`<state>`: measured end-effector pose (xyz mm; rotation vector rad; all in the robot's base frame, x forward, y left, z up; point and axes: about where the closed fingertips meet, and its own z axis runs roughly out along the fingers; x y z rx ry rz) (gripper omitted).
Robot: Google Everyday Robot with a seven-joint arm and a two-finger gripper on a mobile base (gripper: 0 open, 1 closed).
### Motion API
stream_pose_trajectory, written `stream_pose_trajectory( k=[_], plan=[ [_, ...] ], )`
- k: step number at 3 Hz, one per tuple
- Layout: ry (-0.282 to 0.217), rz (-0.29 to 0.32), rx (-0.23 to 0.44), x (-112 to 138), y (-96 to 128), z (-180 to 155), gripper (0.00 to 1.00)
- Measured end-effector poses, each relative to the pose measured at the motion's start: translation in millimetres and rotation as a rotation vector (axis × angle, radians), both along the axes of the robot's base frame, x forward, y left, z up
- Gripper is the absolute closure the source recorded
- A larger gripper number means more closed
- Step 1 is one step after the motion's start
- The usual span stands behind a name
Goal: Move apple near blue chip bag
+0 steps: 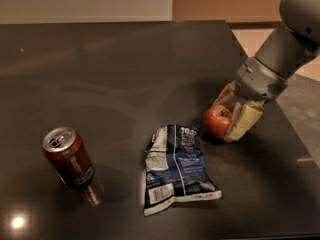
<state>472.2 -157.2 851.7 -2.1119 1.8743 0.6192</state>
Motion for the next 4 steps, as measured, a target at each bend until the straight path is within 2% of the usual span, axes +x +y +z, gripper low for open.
stream_pose_trajectory(
  k=[1, 2, 4],
  plan=[
    [-0.001, 0.035, -0.054, -18.3, 1.1, -11.9, 0.82],
    [-0.012, 0.069, -0.100, -30.5, 4.5, -16.2, 0.59],
    [-0.037, 0.058, -0.095, -24.5, 8.0, -16.4, 0.12]
  ],
)
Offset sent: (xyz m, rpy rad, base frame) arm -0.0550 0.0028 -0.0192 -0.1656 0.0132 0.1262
